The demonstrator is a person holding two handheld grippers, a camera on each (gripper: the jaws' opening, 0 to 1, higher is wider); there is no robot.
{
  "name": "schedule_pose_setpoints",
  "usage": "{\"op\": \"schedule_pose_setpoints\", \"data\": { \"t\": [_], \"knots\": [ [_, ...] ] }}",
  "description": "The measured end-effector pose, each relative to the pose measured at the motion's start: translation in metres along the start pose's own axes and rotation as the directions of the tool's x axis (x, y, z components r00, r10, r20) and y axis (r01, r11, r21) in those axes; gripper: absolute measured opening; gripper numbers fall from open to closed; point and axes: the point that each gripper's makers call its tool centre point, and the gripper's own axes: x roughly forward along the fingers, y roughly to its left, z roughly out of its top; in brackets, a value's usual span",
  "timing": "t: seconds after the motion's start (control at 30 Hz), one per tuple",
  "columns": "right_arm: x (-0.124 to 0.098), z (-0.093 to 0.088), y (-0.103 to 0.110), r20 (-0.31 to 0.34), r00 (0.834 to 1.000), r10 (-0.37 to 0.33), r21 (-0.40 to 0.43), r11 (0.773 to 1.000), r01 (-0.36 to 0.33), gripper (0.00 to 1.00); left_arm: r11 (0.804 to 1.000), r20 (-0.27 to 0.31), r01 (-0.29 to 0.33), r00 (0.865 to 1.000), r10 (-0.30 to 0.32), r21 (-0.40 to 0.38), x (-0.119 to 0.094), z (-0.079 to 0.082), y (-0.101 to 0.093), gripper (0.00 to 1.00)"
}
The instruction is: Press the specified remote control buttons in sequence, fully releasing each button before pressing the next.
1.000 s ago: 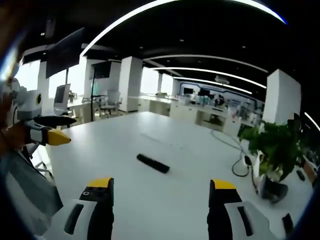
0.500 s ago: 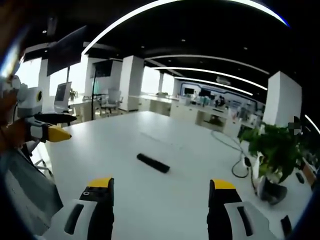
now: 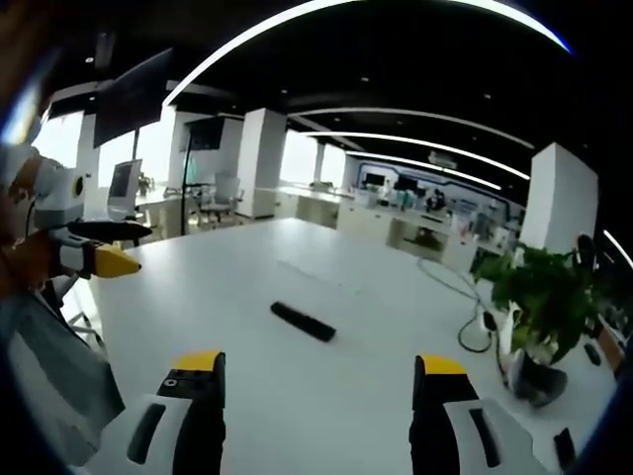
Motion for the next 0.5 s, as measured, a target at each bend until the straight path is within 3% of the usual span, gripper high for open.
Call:
{"op": "schedule_pose_setpoints", "data": {
  "t": [0.5],
  "knots": [
    [0.0002,-0.0019,0.0010,-0.010,1.000,0.002,-0.012,1.000,-0.002,0.76,1.000,-0.006,0.001,1.000,-0.001,0.002,0.0003,-0.0012,-0.0005,1.00]
  ]
}}
